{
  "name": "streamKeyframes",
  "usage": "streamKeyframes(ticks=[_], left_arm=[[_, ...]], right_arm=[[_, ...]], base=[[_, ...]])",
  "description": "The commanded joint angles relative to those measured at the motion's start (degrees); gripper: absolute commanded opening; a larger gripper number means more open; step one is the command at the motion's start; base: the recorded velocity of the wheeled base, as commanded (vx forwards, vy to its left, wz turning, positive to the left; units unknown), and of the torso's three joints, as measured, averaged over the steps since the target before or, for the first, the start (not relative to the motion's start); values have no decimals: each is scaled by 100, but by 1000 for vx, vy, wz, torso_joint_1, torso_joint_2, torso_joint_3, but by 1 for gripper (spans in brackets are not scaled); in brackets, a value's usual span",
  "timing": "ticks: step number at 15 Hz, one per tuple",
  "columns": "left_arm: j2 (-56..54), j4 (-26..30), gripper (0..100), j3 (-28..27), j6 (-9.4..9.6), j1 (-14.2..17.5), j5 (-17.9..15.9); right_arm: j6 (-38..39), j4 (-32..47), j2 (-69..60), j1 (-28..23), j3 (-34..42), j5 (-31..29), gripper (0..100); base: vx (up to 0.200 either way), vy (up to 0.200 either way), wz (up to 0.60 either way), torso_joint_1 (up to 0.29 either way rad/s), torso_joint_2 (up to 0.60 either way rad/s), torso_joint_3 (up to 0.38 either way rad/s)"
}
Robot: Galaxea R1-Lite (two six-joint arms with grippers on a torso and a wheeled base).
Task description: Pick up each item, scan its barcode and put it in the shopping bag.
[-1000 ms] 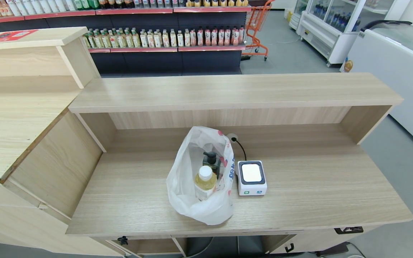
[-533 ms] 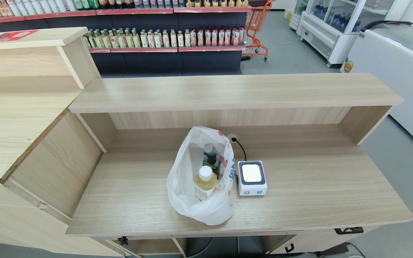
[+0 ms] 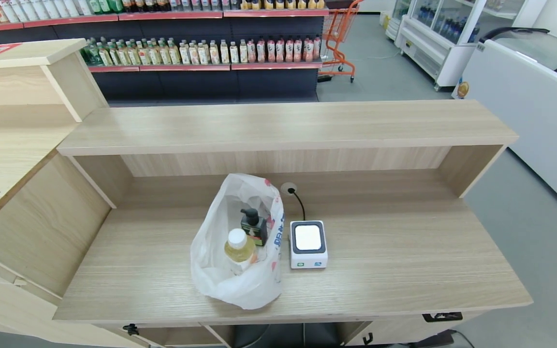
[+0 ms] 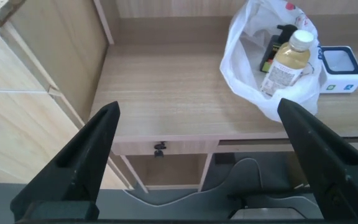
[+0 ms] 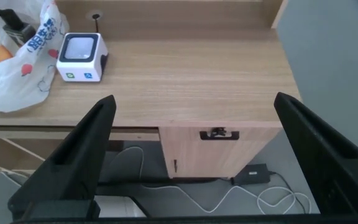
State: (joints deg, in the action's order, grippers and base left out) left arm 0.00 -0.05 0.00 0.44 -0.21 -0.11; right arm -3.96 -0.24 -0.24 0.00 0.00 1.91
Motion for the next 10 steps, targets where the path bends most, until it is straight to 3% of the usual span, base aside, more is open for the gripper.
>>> streamKeyframes(ticks=[1, 3, 10], left_arm=[[9, -4, 100, 0, -18, 3, 2], [9, -4, 100, 0, 9, 3, 2], [9, -4, 100, 0, 9, 3, 2]], right_arm=[[1, -2, 24, 0, 0, 2, 100], [1, -2, 24, 0, 0, 2, 100], [-8, -2, 24, 0, 0, 2, 100]], base=[[0, 0, 0, 0, 0, 0], [0, 0, 0, 0, 0, 0], [200, 0, 0, 4, 0, -2]])
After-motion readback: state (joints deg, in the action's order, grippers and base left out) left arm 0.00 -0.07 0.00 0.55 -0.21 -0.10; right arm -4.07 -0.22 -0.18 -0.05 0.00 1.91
